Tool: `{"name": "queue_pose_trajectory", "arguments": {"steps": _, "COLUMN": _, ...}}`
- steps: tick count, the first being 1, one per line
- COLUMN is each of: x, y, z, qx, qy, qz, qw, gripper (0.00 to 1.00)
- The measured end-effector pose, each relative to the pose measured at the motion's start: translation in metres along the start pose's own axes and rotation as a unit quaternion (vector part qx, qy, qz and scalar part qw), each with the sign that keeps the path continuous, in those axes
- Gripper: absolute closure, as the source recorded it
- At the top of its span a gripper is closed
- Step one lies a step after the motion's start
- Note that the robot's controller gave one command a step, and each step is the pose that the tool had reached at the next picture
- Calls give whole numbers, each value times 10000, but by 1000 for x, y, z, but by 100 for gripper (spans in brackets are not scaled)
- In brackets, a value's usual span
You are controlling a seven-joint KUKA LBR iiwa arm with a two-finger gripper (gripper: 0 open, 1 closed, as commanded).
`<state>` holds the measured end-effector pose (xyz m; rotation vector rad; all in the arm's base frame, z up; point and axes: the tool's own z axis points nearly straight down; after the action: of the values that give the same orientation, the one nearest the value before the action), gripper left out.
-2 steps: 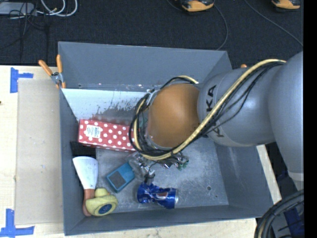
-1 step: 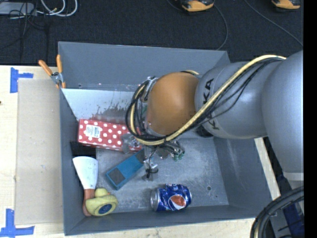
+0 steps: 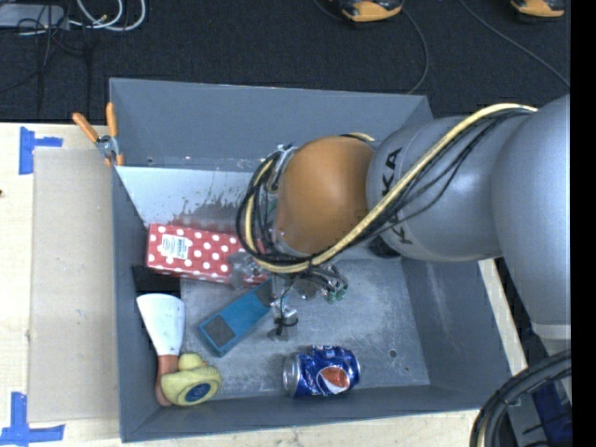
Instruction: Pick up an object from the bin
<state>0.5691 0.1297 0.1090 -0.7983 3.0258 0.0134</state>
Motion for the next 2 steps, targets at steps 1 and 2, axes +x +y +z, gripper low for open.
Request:
{"name": "queue_pose_trajectory", "arguments": {"steps": 1, "x": 33, "y": 7, "z": 38, "qx": 0, "qy": -12, "qz": 156, "qw": 9999, "gripper": 100}}
{"name": "queue_pose_trajectory", "arguments": {"steps": 2, "x": 33, "y": 7, "z": 38, "qx": -1, "qy": -12, "qz": 157, "qw": 9999, "gripper": 100}}
